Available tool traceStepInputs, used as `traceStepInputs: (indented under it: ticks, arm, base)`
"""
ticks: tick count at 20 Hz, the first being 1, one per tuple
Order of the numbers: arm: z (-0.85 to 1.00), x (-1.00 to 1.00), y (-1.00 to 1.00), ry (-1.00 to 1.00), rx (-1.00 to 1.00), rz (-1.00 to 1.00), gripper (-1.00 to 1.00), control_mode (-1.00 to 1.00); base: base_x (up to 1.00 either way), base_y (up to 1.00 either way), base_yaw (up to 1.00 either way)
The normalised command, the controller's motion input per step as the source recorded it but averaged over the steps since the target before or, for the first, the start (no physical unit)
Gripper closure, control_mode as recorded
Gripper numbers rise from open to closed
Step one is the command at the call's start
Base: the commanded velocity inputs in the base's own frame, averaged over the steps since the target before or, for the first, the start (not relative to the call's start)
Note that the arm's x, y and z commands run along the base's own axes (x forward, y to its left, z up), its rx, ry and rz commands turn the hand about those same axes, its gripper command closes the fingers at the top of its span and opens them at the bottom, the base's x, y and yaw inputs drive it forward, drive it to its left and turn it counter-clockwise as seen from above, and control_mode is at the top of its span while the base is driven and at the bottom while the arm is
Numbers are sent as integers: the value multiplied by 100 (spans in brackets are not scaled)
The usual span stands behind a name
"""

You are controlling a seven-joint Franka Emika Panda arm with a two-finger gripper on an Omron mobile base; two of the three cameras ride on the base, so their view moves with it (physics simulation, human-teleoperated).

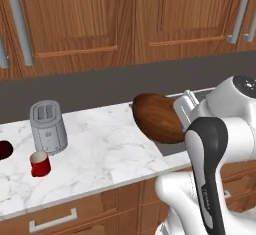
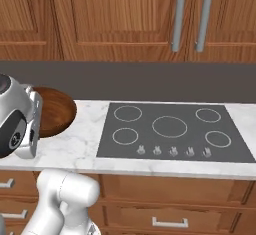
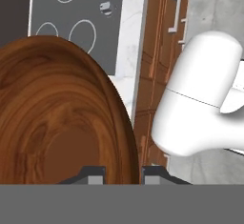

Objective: Clear the mugs and bowl far away from the sink.

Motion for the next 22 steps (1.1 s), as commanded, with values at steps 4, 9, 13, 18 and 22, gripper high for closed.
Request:
traceStepInputs:
  ticks: [4, 9, 13, 18, 22]
  arm:
    - [0, 0, 0, 0, 0, 0, 100, 100]
    - [0, 0, 0, 0, 0, 0, 100, 100]
    - [0, 0, 0, 0, 0, 0, 100, 100]
    - [0, 0, 0, 0, 0, 0, 100, 100]
    - [-9, 0, -1, 0, 0, 3, 100, -100]
  base:
    - [21, -7, 22]
    - [28, -11, 20]
    - [40, -1, 18]
    - [28, -1, 18]
    - [2, -1, 12]
